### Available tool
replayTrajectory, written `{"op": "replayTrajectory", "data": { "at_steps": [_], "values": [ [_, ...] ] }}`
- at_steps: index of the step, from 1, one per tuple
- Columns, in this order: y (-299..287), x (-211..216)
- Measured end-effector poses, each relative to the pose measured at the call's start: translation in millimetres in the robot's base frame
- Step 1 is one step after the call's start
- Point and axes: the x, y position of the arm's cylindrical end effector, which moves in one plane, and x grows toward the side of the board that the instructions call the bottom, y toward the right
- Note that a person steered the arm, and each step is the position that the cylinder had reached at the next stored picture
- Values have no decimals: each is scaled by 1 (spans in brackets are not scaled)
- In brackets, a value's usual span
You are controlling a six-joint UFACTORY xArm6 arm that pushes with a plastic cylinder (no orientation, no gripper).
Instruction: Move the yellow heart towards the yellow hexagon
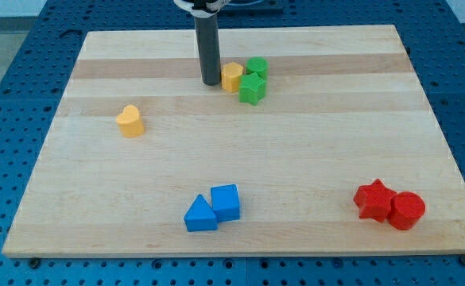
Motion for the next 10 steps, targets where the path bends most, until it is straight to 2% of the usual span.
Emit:
{"op": "replayTrajectory", "data": {
  "at_steps": [2,3,4,5,7,10],
  "values": [
    [-161,6],
    [-234,51],
    [-246,102],
    [-222,112],
    [-100,104],
    [-4,56]
  ]
}}
